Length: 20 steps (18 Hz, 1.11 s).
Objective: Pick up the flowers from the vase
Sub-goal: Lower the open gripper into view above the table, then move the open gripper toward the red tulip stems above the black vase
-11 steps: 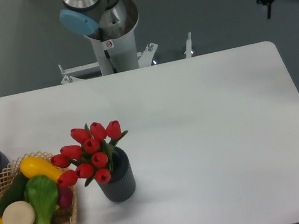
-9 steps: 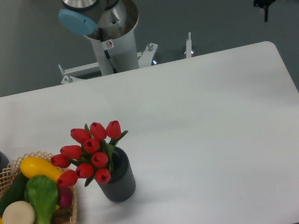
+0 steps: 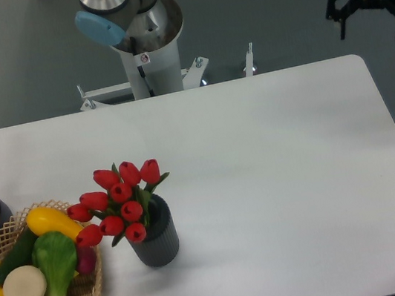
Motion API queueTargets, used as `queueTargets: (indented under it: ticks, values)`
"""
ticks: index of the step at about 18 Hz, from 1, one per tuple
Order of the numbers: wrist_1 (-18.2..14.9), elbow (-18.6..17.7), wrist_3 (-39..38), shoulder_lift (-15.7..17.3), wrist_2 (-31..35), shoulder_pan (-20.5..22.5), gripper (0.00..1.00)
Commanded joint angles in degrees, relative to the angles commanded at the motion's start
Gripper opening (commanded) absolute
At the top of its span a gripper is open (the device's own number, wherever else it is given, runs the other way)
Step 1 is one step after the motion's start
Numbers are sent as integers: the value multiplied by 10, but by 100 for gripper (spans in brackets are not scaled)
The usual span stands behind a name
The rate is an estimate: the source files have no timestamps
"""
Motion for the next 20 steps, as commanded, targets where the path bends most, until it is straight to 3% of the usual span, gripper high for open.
queueTargets:
  ticks: [3, 9, 14, 17, 20]
  values:
    - [28, -20, -1, 1, -1, -1, 100]
    - [34, -36, -23, 3, -50, -4, 100]
    - [43, -41, -104, -4, -92, -25, 100]
    - [83, -60, -99, -5, -106, -48, 100]
    - [138, -97, -98, -5, -167, -63, 100]
